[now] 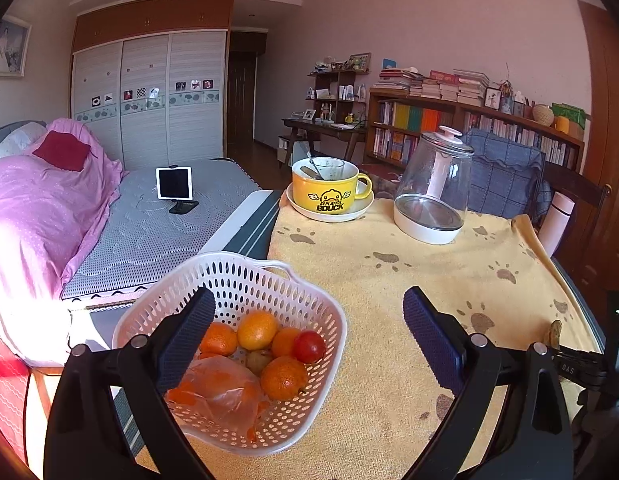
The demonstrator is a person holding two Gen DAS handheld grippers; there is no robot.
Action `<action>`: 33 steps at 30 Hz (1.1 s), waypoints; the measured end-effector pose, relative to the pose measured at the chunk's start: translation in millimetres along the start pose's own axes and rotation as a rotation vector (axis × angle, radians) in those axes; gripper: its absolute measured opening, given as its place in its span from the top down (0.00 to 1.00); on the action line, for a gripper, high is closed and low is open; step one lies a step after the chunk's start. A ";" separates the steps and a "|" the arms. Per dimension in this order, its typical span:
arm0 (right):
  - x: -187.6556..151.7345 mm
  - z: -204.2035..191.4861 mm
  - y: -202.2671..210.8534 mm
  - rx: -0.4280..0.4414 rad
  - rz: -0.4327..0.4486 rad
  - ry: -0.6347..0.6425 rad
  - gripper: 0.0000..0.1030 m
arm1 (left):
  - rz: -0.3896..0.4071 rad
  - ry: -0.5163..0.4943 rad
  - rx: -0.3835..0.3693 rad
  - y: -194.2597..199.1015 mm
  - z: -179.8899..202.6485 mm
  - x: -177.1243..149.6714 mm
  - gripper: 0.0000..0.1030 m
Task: Organize fruits
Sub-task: 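Grasp the red cherry tomato with the left tool while the right tool holds the banana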
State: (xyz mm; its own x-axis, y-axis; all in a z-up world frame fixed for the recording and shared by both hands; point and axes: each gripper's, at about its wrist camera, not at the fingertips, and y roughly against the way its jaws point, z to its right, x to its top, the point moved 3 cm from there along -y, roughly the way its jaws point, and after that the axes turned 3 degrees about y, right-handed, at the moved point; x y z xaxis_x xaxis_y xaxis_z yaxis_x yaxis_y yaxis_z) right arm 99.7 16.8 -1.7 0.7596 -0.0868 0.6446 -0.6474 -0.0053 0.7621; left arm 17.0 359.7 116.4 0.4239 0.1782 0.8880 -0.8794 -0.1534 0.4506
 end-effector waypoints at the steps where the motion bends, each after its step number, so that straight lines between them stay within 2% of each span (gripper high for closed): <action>1: -2.1 1.2 3.3 0.004 0.004 0.001 0.67 | -0.005 -0.006 -0.008 -1.4 3.4 -1.8 0.06; 10: -6.7 0.6 23.7 0.066 0.068 0.001 0.70 | -0.079 -0.090 -0.071 -21.1 47.8 -27.1 0.07; 15: -7.4 6.6 21.1 0.097 0.063 -0.028 0.69 | -0.102 -0.168 -0.095 -31.2 79.6 -34.0 0.11; 18: -10.9 7.7 14.3 0.098 0.045 -0.035 0.68 | -0.116 -0.204 -0.125 -40.1 99.6 -36.3 0.19; 22: -13.2 3.5 13.4 0.103 0.052 -0.021 0.62 | -0.175 -0.219 -0.168 -61.3 119.1 -40.6 0.31; 25: -14.4 5.0 12.7 0.110 0.055 -0.033 0.62 | -0.245 -0.204 -0.196 -83.6 126.4 -45.0 0.42; 29: -15.2 5.6 12.5 0.116 0.057 -0.038 0.61 | -0.324 -0.174 -0.219 -110.6 131.5 -52.1 0.47; 31: -15.5 5.3 12.6 0.116 0.059 -0.037 0.61 | -0.358 -0.168 -0.222 -122.8 133.4 -56.2 0.58; 33: -15.2 5.3 12.1 0.115 0.059 -0.035 0.61 | -0.388 -0.157 -0.225 -132.0 132.9 -60.3 0.62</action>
State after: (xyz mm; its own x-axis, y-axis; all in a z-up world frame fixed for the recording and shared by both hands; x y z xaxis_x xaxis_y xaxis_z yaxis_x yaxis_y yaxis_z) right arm 80.0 12.8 -2.6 0.7187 -0.1255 0.6839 -0.6952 -0.1135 0.7098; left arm 136.2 240.0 15.5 0.7425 0.0290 0.6692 -0.6677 0.1126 0.7359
